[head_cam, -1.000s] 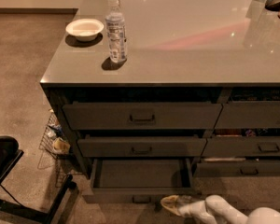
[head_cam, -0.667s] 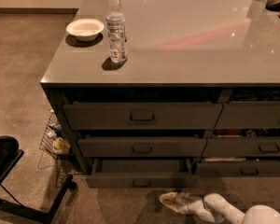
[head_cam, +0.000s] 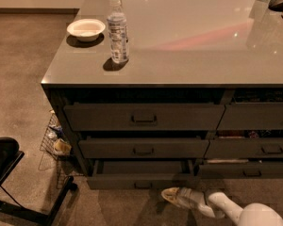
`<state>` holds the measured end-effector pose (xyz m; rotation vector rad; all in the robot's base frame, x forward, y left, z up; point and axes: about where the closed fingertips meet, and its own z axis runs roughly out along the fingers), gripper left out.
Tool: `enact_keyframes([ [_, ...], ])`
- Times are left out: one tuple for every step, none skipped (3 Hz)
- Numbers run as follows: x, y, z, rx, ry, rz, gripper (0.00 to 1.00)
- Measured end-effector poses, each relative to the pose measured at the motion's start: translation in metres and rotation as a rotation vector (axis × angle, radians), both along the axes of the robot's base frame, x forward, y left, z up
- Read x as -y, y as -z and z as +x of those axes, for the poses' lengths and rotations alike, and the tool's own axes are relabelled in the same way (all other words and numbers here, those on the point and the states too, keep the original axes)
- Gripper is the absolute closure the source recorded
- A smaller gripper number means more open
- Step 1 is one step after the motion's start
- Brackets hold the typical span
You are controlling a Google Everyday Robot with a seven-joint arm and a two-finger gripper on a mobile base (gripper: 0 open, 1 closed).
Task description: Close bottom drawer
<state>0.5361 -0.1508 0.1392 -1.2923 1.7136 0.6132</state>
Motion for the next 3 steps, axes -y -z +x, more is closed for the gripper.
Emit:
enact_keyframes([
  [0.022,-0.005,0.047,0.030,0.035,-0.015,1.00],
  [0.053,-0.008,0.094,0.062,0.098,-0.036,1.00],
  [0.063,-0.014,0.104,0.083,0.112,-0.048,1.00],
])
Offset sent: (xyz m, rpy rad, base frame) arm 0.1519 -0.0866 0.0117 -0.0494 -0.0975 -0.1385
